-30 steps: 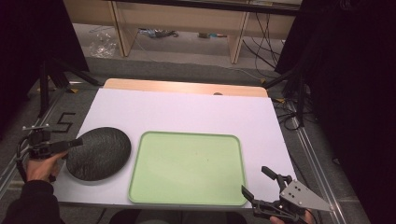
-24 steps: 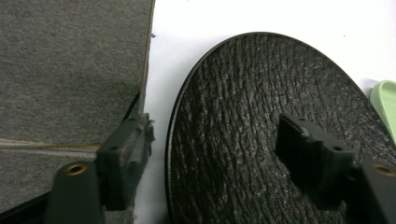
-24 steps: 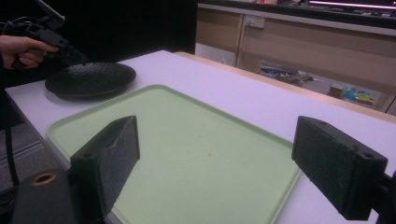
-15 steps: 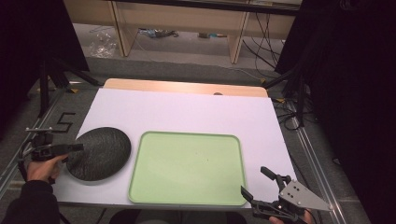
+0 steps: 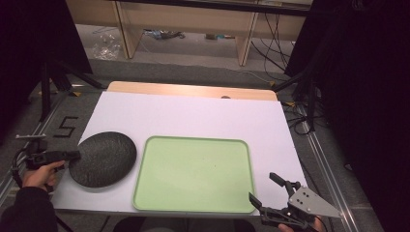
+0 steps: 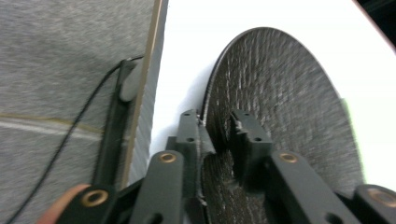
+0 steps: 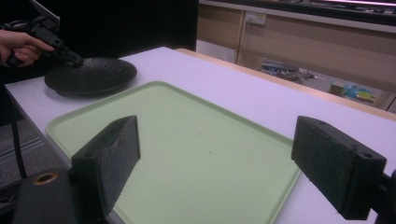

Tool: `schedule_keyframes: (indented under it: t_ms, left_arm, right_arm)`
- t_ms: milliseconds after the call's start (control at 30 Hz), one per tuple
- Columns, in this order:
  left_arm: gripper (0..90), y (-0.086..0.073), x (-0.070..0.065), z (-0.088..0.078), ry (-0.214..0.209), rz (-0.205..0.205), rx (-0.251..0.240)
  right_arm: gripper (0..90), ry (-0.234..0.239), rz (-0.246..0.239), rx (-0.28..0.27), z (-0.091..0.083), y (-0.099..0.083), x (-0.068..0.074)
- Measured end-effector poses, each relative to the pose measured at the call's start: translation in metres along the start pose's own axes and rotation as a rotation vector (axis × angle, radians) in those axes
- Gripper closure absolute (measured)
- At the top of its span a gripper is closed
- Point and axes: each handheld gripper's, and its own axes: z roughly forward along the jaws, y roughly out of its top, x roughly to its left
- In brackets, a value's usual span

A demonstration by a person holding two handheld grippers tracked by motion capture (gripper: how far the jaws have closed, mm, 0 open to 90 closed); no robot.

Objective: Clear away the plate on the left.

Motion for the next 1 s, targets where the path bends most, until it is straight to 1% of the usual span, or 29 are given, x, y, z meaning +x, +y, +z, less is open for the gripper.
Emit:
schedule_keyframes:
  t_ms: [33, 67, 100, 133, 200, 300, 333, 367, 400, 433, 467, 500, 533, 567, 600, 633, 667, 733, 833, 933, 1000]
  left_arm:
    - [77.0, 0.001, -0.001, -0.002, -0.015, 0.006, -0.011]
    - [77.5, 0.001, -0.003, -0.002, -0.013, 0.019, -0.021]
    - [77.3, 0.002, -0.006, -0.003, 0.006, 0.030, -0.011]
    - [77.2, 0.002, -0.008, -0.004, 0.012, 0.040, -0.012]
    - [77.9, 0.004, -0.012, -0.007, 0.007, 0.056, -0.020]
    - [80.7, 0.007, -0.022, -0.014, -0.028, 0.071, -0.056]
    - [81.9, 0.007, -0.022, -0.014, -0.028, 0.071, -0.056]
    - [81.9, 0.008, -0.028, -0.017, -0.042, 0.088, -0.069]
    - [83.9, 0.011, -0.038, -0.021, -0.056, 0.119, -0.076]
    - [84.8, 0.012, -0.043, -0.024, -0.060, 0.137, -0.082]
    - [85.0, 0.012, -0.048, -0.026, -0.041, 0.161, -0.083]
    - [84.9, 0.013, -0.050, -0.028, -0.038, 0.175, -0.079]
    - [85.1, 0.013, -0.052, -0.029, -0.035, 0.176, -0.083]
    - [85.2, 0.013, -0.054, -0.031, -0.025, 0.185, -0.082]
    - [85.2, 0.013, -0.056, -0.033, -0.021, 0.196, -0.085]
    - [85.6, 0.014, -0.059, -0.036, -0.027, 0.210, -0.092]
    - [86.0, 0.014, -0.064, -0.040, -0.022, 0.231, -0.096]
    - [86.4, 0.016, -0.078, -0.047, 0.011, 0.291, -0.115]
    - [86.5, 0.017, -0.097, -0.051, 0.054, 0.358, -0.115]
    - [86.4, 0.016, -0.114, -0.051, 0.088, 0.408, -0.120]
    - [85.9, 0.015, -0.125, -0.051, 0.102, 0.440, -0.126]
  right_arm:
    - [16.3, 0.000, 0.002, 0.002, 0.000, 0.000, 0.000]
    - [16.4, -0.005, 0.008, 0.005, -0.001, 0.000, 0.001]
    - [16.5, -0.006, 0.006, 0.001, 0.000, 0.000, 0.000]
    - [16.5, -0.006, 0.006, 0.001, 0.000, 0.000, 0.000]
    - [16.6, -0.008, 0.008, 0.007, -0.001, 0.000, 0.000]
    - [16.8, -0.010, 0.009, 0.005, -0.001, 0.000, 0.000]
    - [16.8, -0.010, 0.009, 0.005, -0.001, 0.000, 0.000]
    - [16.8, -0.006, 0.005, 0.003, 0.000, 0.000, -0.001]
    - [16.9, -0.008, 0.002, 0.002, 0.000, 0.000, -0.001]
    - [16.9, -0.006, 0.003, 0.000, 0.000, 0.000, -0.001]
    - [16.9, -0.014, 0.011, 0.004, -0.001, 0.000, 0.000]
    - [16.9, -0.014, 0.003, 0.001, -0.002, 0.000, -0.001]
    - [16.9, -0.013, 0.011, 0.005, -0.002, 0.000, 0.000]
    - [16.9, -0.013, -0.002, -0.010, -0.001, 0.000, -0.002]
    - [16.9, -0.011, 0.000, -0.017, 0.000, 0.000, -0.001]
    - [16.9, -0.007, 0.013, 0.000, -0.002, 0.000, 0.000]
    - [16.9, -0.010, 0.017, 0.008, -0.002, 0.000, 0.000]
    - [16.9, -0.008, 0.007, 0.003, -0.001, 0.000, 0.000]
    - [16.9, -0.009, 0.011, 0.004, -0.001, 0.000, 0.000]
    - [16.9, -0.007, 0.009, 0.004, -0.001, 0.000, 0.001]
    - [16.9, -0.003, 0.003, 0.002, 0.000, 0.000, 0.000]
